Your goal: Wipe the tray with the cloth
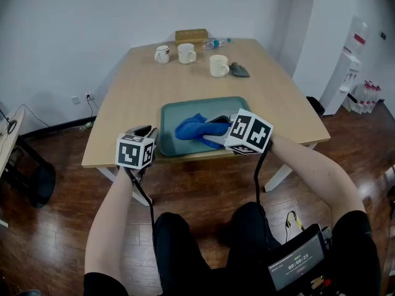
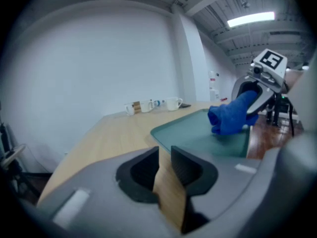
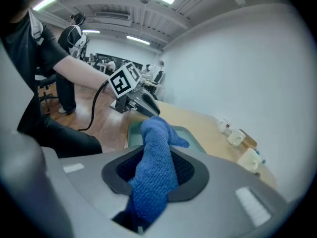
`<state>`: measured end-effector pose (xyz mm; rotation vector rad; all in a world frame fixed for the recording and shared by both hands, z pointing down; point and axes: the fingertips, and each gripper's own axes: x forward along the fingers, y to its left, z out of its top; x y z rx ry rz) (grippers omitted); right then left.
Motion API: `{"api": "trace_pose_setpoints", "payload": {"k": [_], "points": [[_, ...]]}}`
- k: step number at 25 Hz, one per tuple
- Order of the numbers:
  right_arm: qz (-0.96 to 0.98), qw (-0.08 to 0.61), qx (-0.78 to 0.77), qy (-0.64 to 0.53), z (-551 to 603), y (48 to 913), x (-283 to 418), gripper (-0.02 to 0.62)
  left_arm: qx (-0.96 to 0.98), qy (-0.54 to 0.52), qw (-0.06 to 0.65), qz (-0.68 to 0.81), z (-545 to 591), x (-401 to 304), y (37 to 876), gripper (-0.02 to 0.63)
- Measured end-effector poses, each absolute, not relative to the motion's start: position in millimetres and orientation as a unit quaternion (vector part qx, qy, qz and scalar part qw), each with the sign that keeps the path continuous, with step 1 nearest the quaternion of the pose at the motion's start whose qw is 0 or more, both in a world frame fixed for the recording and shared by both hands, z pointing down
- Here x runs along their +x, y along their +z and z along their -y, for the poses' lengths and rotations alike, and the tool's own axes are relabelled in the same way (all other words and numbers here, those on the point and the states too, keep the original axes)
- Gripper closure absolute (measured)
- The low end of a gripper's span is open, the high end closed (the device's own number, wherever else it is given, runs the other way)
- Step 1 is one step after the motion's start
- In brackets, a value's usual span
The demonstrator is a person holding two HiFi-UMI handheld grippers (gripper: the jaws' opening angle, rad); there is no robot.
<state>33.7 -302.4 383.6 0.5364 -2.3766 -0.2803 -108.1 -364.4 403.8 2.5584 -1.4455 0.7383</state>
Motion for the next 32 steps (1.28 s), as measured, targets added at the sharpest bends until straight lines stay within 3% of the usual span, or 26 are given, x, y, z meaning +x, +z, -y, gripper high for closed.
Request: {"api": "trace_pose_setpoints", "payload": {"k": [5, 10, 14, 21, 26, 30, 32], "points": [[0.918, 0.261, 0.297, -0.033, 305, 358, 106, 0.482, 0.829, 0.231, -0.003, 0.509, 329, -136, 392, 0.528], [0.84, 0.164, 0.514, 0.055, 341, 338, 232, 0.482, 0.843, 0.174, -0.006, 0.509, 275, -133, 380, 0.559], [0.747, 0.168, 0.628, 0.138, 355, 375, 313, 0.481, 0.844, 0.126, -0.007, 0.522, 243, -122, 375, 0.575], [0.716, 0.209, 0.641, 0.181, 365, 425, 332, 0.441, 0.847, 0.074, 0.001, 0.526, 222, -105, 359, 0.584], [0.725, 0.192, 0.648, 0.135, 359, 407, 330, 0.321, 0.846, 0.068, 0.014, 0.528, 218, -109, 365, 0.584], [0.729, 0.111, 0.672, 0.076, 326, 356, 335, 0.331, 0.843, 0.055, 0.019, 0.535, 208, -115, 362, 0.589], [0.735, 0.045, 0.674, 0.05, 292, 326, 329, 0.398, 0.842, 0.046, 0.015, 0.537, 199, -115, 357, 0.592]]}}
